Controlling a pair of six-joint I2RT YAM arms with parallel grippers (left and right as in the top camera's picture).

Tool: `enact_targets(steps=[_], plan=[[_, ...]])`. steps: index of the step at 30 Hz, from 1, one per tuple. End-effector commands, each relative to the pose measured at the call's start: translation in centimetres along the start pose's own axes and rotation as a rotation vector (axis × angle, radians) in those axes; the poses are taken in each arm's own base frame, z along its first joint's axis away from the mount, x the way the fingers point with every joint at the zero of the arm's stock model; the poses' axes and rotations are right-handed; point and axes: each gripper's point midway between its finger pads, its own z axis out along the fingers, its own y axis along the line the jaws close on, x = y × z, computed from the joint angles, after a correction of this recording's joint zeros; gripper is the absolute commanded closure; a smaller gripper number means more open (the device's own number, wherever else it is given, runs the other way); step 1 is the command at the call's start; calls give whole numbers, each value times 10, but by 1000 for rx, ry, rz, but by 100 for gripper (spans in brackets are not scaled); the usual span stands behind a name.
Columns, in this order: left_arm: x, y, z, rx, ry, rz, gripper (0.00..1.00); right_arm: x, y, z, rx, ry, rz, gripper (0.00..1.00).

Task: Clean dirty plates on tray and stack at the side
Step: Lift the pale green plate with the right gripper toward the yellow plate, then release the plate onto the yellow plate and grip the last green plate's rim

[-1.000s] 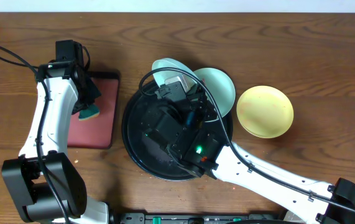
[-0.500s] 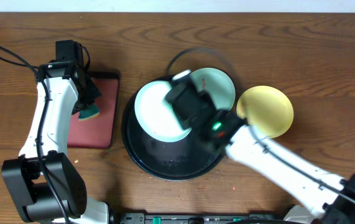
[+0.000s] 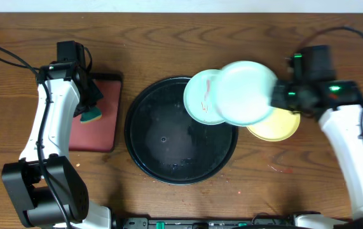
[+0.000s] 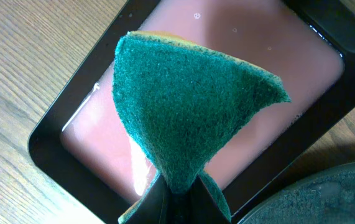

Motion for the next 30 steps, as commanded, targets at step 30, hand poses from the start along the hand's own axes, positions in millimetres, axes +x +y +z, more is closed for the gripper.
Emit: enact_targets(steps=[30], plan=[[-5,3,-2,-15,-18,12,93,29,-82,88,201,151,36,73]])
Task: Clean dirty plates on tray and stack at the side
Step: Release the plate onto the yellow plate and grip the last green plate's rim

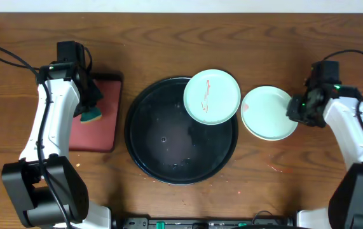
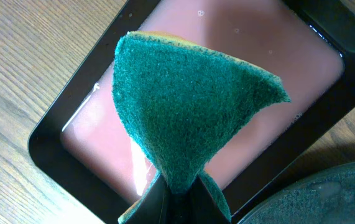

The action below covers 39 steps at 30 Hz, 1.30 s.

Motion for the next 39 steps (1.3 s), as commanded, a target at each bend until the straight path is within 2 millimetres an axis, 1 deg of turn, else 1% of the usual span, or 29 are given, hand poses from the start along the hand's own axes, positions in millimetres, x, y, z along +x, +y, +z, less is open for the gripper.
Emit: enact_targets(steps=[1,4,6,8,11,14,16,17,20,23,25,27,28,32,37,39], plan=[[-5,3,-2,-14,-18,11,92,2,17,3,-20,-1,-56,71],[-5,3,-2,-14,-18,12,93,-7,33,-6,-77,-26,-77,66],[-5,3,-2,-14,-18,12,92,-14,52,-15,-174,-44,-121,64],[-5,3,-2,-14,-18,12,92,-22,76,-25,-304,-72,-168,60],[-5,3,-2,-14,-18,12,92,-31,104,-31,-435,-118,-223,54],[-5,3,-2,-14,-18,11,92,-35,126,-25,-487,-140,-275,46],[-5,3,-2,-14,-18,11,93,-33,143,-16,-506,-136,-326,41],[-5,3,-2,-14,-18,11,93,-30,154,-8,-510,-121,-365,39],[-5,3,-2,-14,-18,11,93,-28,173,9,-500,-86,-409,37],[-5,3,-2,-15,-17,11,93,-34,183,26,-452,-79,-431,37],[-5,3,-2,-15,-17,11,93,-36,186,31,-435,-81,-437,39],[-5,3,-2,-15,-17,12,92,-38,184,35,-404,-89,-426,41],[-5,3,-2,-15,-17,12,92,-39,183,37,-388,-92,-423,45],[-5,3,-2,-14,-18,11,93,-33,184,41,-384,-67,-430,66],[-5,3,-2,-14,-18,11,93,-18,192,45,-379,-33,-459,75],[-5,3,-2,-15,-17,11,93,-15,194,47,-372,-30,-467,83]])
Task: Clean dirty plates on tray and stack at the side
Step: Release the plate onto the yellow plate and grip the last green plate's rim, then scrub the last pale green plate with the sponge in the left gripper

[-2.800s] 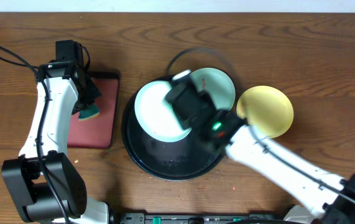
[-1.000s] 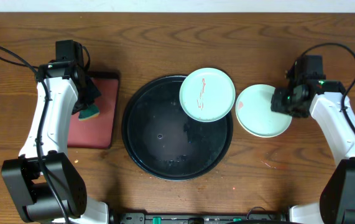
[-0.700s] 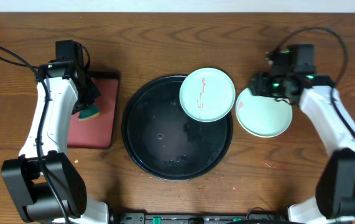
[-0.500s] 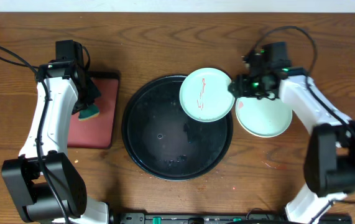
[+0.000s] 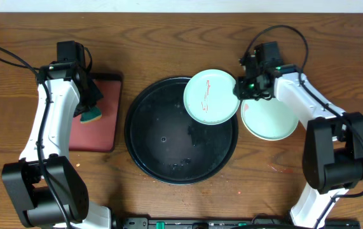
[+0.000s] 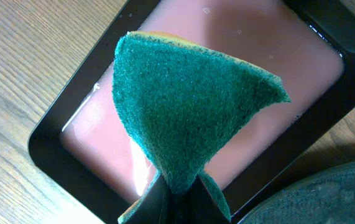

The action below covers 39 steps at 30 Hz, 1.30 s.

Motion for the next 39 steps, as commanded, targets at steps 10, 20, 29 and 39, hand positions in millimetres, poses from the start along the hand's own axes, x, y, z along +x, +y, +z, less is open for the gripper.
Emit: enact_targets(steps=[10,20,29,39], plan=[[-5,3,-2,-14,-18,12,93,-5,18,-9,-1,2,-9,99],[-5,3,-2,-14,-18,12,93,13,81,-25,-116,71,-38,99],[-5,-6,-12,8,-47,101,93,65,108,10,-96,260,-51,99],[28,-70,-53,223,-69,314,93,86,98,50,-75,347,-20,99]])
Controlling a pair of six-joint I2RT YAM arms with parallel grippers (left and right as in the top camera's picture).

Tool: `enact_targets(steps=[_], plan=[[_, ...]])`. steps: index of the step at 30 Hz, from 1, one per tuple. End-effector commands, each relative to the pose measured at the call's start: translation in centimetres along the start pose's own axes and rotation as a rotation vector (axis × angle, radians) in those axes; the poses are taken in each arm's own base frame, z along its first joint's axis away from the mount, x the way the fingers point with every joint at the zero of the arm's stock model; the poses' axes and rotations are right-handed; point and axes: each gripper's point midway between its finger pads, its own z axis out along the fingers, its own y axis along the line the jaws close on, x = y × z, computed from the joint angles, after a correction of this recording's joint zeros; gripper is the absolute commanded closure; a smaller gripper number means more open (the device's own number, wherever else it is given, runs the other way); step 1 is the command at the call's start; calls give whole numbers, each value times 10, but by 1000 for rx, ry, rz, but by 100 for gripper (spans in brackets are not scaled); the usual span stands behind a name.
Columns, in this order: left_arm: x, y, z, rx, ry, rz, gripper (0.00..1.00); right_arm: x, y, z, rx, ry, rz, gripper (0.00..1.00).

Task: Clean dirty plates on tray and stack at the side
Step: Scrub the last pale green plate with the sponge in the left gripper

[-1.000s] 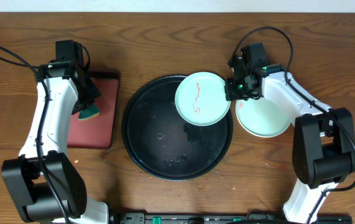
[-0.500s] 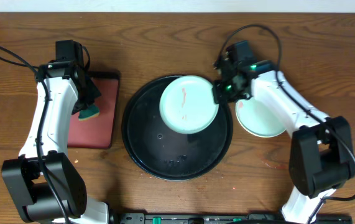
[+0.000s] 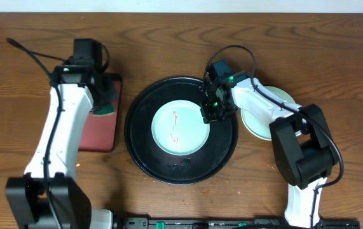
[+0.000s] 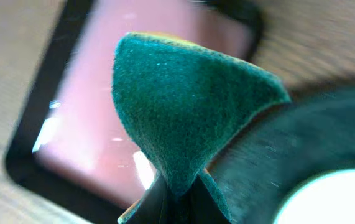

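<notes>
A pale green plate [image 3: 180, 127] with a red smear lies in the middle of the round black tray [image 3: 144, 152]. My right gripper [image 3: 211, 109] sits at the plate's upper right rim and looks shut on it. My left gripper [image 3: 104, 97] is shut on a folded green sponge [image 4: 183, 118]. It hangs over the right edge of the red rectangular tray [image 3: 92, 137], close to the black tray. In the left wrist view the black tray [image 4: 301, 137] and a part of the plate [image 4: 336, 202] show at the lower right. The view is blurred.
Two stacked plates, a mint one [image 3: 273, 121] on top, lie on the table right of the black tray, under my right arm. The pink-lined tray [image 4: 102, 93] holds a film of liquid. Cables trail off both arms.
The smeared plate has gone from the black tray's upper right rim to its middle, with my right gripper still at its rim. My left gripper has moved right with the sponge, toward the black tray.
My right gripper first held a mint plate in the air above a yellow one beside the tray. Then that plate lay on the yellow one. Then the gripper stood at the smeared plate's rim. That plate now lies mid-tray. My left gripper held the sponge over the red tray throughout.
</notes>
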Motion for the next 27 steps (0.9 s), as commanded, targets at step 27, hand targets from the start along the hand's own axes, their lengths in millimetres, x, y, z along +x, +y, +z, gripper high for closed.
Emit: enact_targets(steps=[27], plan=[[133,-147,59,116,346,198,93,-9,-1,15,-8,-10,36,99]])
